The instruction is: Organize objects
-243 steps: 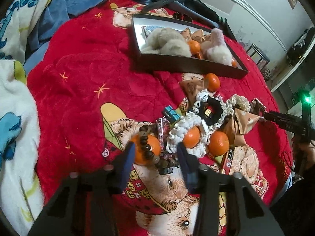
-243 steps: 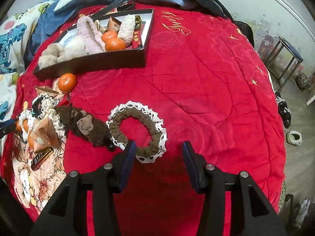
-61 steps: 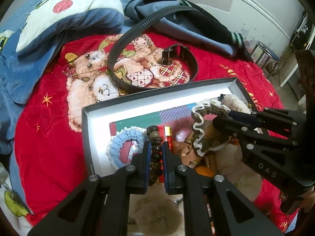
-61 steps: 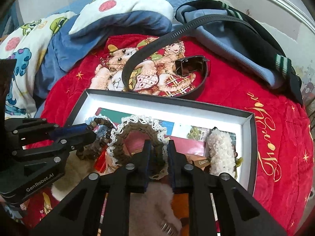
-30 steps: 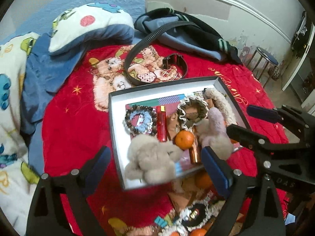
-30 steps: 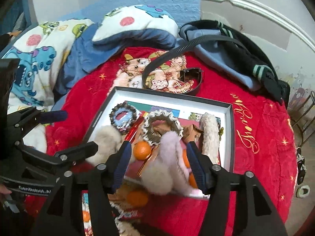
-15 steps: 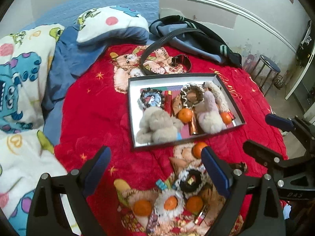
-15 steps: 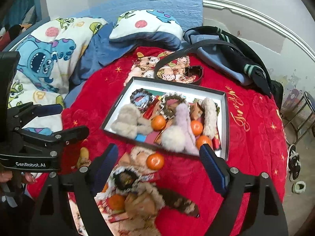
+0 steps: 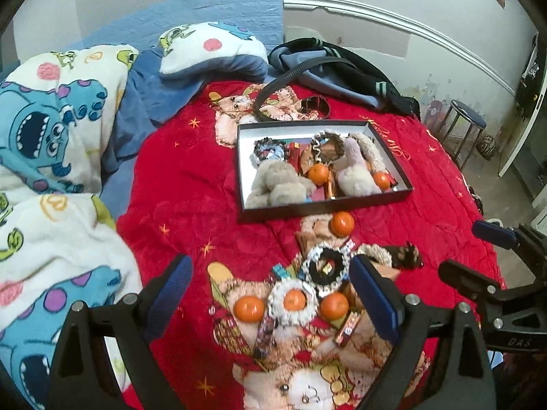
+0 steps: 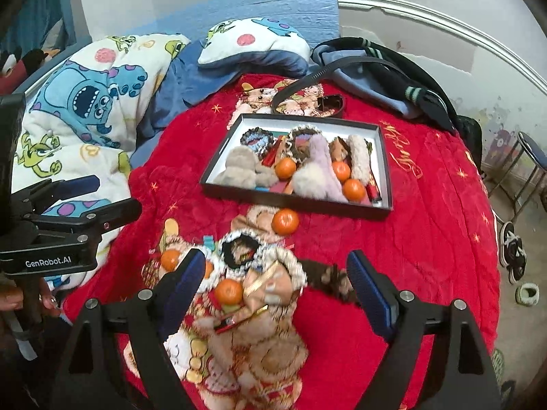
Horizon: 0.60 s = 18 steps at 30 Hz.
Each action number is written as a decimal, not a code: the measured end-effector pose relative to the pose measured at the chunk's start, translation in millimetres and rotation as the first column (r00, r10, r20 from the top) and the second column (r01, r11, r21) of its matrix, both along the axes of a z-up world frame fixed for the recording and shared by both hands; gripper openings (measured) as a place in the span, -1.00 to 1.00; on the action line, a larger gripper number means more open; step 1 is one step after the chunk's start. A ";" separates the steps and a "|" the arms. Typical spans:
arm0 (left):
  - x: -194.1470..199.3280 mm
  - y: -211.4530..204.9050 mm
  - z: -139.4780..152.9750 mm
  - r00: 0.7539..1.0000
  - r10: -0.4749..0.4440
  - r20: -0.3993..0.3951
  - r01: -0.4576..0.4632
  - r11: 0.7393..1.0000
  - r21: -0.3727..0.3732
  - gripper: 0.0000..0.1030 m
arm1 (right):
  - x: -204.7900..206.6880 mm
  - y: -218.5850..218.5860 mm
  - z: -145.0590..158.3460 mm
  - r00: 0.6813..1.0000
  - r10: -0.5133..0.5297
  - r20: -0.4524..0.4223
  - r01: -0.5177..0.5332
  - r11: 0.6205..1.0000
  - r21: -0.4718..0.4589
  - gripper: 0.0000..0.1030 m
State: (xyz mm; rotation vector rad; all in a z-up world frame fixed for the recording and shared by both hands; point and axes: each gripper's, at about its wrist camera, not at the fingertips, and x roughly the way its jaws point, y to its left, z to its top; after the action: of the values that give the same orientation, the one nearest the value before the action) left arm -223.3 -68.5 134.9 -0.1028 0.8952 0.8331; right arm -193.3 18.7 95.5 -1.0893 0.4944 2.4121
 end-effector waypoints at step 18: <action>-49.0 -50.1 -42.5 0.999 0.041 0.003 -0.042 0.999 0.027 0.83 | 54.6 -59.6 -14.0 0.986 -0.142 -0.088 0.143 0.990 0.004 0.64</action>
State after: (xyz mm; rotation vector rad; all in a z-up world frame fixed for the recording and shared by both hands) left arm -272.3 -118.6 92.4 -0.0987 0.8821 0.8835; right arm -138.7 -40.9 81.5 -0.9147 0.5682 2.3409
